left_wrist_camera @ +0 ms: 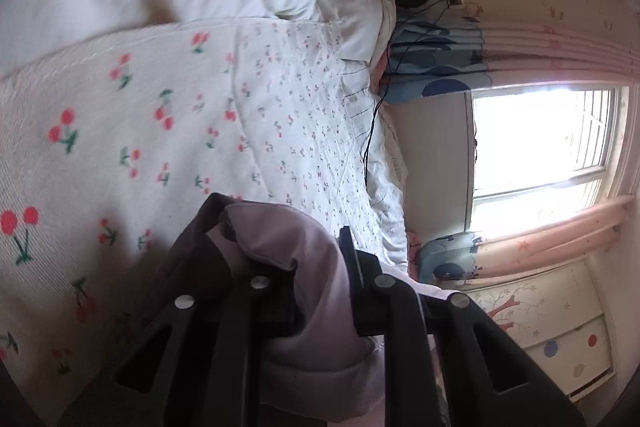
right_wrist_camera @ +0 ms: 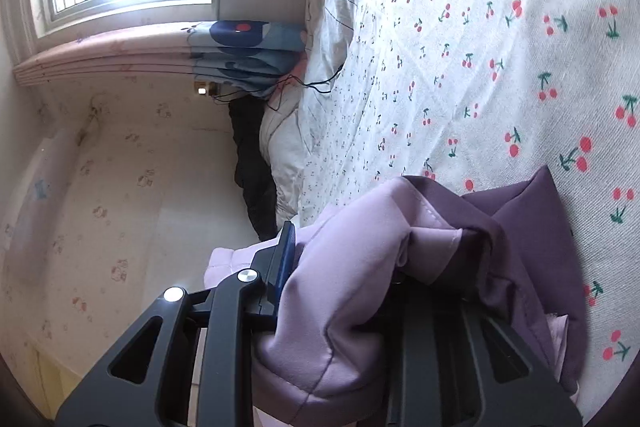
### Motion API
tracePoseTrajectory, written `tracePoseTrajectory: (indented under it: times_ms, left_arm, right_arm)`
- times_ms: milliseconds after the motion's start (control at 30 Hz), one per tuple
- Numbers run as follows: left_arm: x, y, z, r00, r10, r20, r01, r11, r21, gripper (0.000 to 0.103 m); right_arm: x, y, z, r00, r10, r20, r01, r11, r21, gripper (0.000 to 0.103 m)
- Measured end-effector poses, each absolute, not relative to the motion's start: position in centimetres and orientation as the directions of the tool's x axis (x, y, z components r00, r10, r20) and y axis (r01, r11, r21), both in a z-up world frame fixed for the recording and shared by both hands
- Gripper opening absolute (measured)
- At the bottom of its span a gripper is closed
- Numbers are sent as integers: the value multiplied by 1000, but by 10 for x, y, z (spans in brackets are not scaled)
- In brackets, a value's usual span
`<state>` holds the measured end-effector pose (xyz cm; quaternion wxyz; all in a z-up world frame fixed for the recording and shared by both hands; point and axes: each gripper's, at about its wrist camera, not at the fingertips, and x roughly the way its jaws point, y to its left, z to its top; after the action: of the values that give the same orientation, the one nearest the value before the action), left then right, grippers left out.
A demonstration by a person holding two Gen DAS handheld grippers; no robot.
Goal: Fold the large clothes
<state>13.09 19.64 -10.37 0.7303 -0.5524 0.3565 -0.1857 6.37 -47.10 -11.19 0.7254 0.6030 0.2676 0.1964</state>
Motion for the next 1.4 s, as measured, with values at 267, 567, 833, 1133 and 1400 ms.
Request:
tracePoseTrajectory:
  times_ms: [267,567,833,1133,1400]
  left_arm:
    - [126,194,-75,633,-657,-408,-168,398,-902,32]
    - [81,215,50,675,-649,-350,6,479,-878,91]
    - [44,42,99,672,-490,-556,348,871,-347,93]
    - [157,-27,-15,619,-270,-738,198,962,-186,93]
    - [164,-39,-47,619,-210,-757,187,975,-118,93]
  right_arm:
    - [62,-471,-107,760,628,-170,55,199,978,42]
    - [8,-463,4,785,587,-196,-77,407,910,96]
    - [36,-331,37,700,384,-602,-108,890,442,96]
    - [157,-282,-52,612,86,-786,-18,995,94,96]
    - [191,-295,-73,544,145,-827,11,984,179,96]
